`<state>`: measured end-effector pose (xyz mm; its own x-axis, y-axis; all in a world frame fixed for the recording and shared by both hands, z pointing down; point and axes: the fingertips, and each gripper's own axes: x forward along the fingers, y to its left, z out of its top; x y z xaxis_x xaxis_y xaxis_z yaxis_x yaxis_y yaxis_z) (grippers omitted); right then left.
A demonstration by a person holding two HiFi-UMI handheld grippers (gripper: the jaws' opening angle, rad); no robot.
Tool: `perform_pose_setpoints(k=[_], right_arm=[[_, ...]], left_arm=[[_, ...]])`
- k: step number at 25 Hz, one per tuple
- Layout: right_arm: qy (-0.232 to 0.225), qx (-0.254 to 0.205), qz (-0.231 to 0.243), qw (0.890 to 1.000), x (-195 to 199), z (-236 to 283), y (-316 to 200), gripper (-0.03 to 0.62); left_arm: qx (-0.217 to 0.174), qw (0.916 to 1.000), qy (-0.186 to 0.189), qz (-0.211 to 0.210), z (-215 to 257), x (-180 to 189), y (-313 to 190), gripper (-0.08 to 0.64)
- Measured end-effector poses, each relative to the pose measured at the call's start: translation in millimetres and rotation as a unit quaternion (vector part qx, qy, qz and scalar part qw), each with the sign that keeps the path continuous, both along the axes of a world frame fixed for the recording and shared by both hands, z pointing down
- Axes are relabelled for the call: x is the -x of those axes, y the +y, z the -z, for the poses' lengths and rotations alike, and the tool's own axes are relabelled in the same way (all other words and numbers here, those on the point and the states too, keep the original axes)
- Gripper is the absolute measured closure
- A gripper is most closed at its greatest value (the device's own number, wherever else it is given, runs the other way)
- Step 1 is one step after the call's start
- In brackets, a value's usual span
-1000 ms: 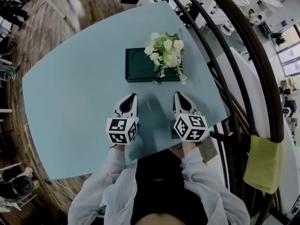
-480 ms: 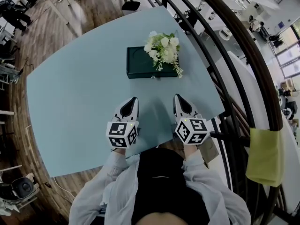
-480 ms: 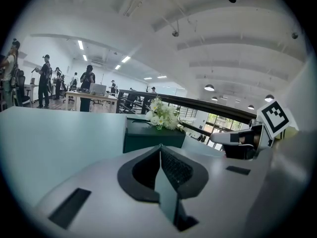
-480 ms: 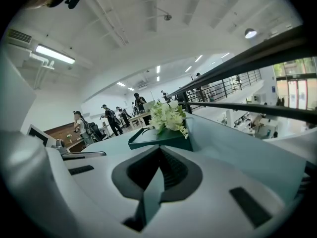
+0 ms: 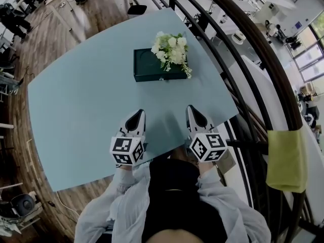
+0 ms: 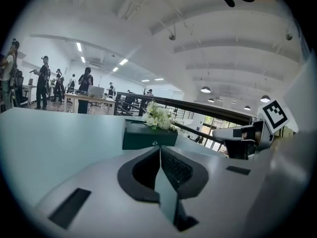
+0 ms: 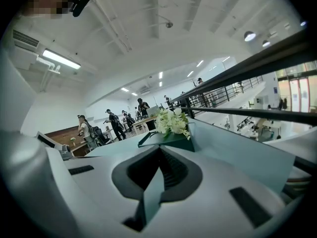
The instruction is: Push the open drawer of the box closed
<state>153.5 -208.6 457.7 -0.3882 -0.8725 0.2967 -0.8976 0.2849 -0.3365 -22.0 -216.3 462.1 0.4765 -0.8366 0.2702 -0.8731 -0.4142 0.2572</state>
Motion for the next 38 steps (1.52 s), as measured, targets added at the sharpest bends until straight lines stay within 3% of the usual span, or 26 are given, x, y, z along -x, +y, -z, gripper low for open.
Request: perform_pose_setpoints(k=[14, 38], right_arm=[[0.024, -0.014, 0.001, 1.000, -15, 7, 31, 0.584], [0.024, -0.005, 0.020, 1.000, -2, 2, 41, 0.584]], left_arm=[[-0.015, 0.9996, -0.001, -0.025, 8, -15, 21, 0.538], [-0.011, 0.9998, 0.001, -0.018, 6, -4, 30, 0.538]])
